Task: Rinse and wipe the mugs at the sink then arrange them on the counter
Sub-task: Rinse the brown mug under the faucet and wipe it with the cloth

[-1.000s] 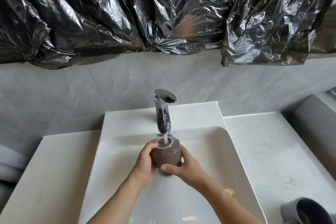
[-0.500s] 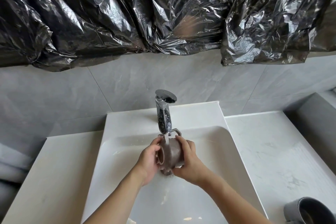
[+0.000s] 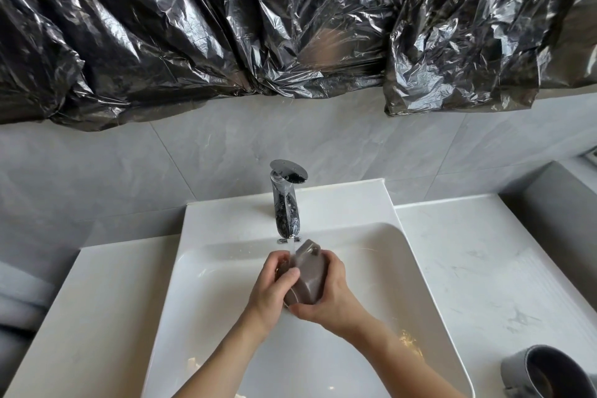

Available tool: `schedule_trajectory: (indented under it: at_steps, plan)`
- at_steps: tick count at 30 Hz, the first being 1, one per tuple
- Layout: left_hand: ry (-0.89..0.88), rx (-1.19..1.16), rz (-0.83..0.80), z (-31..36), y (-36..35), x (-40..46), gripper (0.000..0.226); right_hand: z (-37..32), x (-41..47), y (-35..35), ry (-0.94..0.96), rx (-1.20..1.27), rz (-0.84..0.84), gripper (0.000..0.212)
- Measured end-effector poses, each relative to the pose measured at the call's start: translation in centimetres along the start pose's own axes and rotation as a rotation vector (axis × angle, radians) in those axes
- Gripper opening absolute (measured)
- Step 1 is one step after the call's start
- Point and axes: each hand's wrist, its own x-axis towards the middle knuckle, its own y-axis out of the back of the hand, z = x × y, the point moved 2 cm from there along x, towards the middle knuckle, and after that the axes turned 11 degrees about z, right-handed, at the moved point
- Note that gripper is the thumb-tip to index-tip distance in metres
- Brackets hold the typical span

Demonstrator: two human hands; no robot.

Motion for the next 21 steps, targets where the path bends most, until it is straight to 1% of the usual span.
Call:
schedule_trajectory:
  at_steps: [2,5,8,12,14,15,16,17,19,21]
  plan:
    - [-0.080,0.085,-0.017,-0.4,0.1,-0.3,0.046,0.1,-0.1,-0.2,0.002,0.010,0.016,0.101]
    - [-0.124,0.173,-0.025,-0.6,0.4,-0.7,0.043,0.5,-0.3,-0.5,0.013,-0.011,0.006,0.097]
    - [-0.112,0.194,0.009,-0.3,0.7,-0.9,0.039,0.0,-0.3,-0.8,0.019,-0.017,-0.024,0.092]
    - [-0.060,0.217,0.033,1.1,1.7,-0.5,0.048,-1.2,0.4,-1.2,-0.051,0.060,-0.120,0.084]
    - [-0.043,0.343,0.019,2.3,2.6,-0.3,0.052,-1.8,0.6,-1.2,-0.095,0.130,-0.153,0.080]
    - [-0.076,0.441,0.030,3.2,2.9,-0.3,0.053,-2.0,0.7,-1.0,-0.118,0.166,-0.165,0.079]
    - [-0.157,0.545,0.068,4.4,3.2,-0.3,0.052,-2.3,0.7,-0.7,-0.148,0.200,-0.178,0.079]
    - [-0.288,0.641,0.126,6.0,3.4,-0.2,0.052,-2.6,0.5,-0.4,-0.191,0.237,-0.192,0.076]
    - [-0.607,0.773,0.207,9.6,3.0,0.1,0.056,-3.0,0.4,0.1,-0.317,0.325,-0.240,0.068]
    - [-0.775,0.891,0.178,12.7,1.9,0.9,0.063,-3.1,0.1,0.5,-0.440,0.394,-0.295,0.063]
